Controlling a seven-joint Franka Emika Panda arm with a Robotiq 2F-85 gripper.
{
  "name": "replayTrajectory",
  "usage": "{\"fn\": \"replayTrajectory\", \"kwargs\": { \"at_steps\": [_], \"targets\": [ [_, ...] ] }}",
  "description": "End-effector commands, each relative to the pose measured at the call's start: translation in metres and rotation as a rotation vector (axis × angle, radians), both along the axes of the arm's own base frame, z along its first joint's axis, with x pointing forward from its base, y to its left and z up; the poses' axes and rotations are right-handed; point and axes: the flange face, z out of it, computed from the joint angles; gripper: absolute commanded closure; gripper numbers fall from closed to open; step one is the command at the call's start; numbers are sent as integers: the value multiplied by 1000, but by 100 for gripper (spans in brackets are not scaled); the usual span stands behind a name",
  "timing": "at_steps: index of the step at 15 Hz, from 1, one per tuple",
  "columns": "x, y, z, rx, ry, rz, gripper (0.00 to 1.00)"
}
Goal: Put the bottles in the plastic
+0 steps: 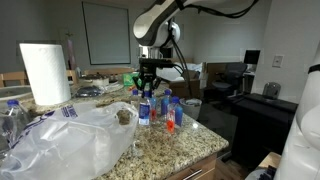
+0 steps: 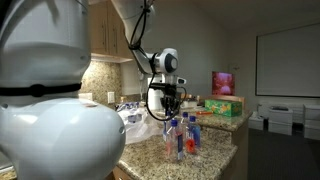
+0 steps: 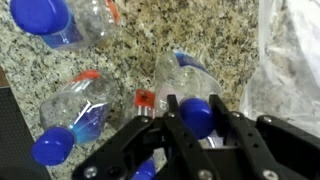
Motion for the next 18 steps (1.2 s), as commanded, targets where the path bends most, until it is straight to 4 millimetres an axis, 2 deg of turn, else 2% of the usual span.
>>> {"fn": "replayTrajectory", "kwargs": {
  "at_steps": [1,4,6,9,13,18],
  "targets": [
    [-14,-3,40,53,-111,12,90],
    [-15,0,61,134,-156,49,90],
    [-6,4,54,240,-112,99,90],
    [8,5,30,396,-71,159,90],
    [36,5,-5,610,-27,190,90],
    [74,35,-41,736,55,175,90]
  ]
}}
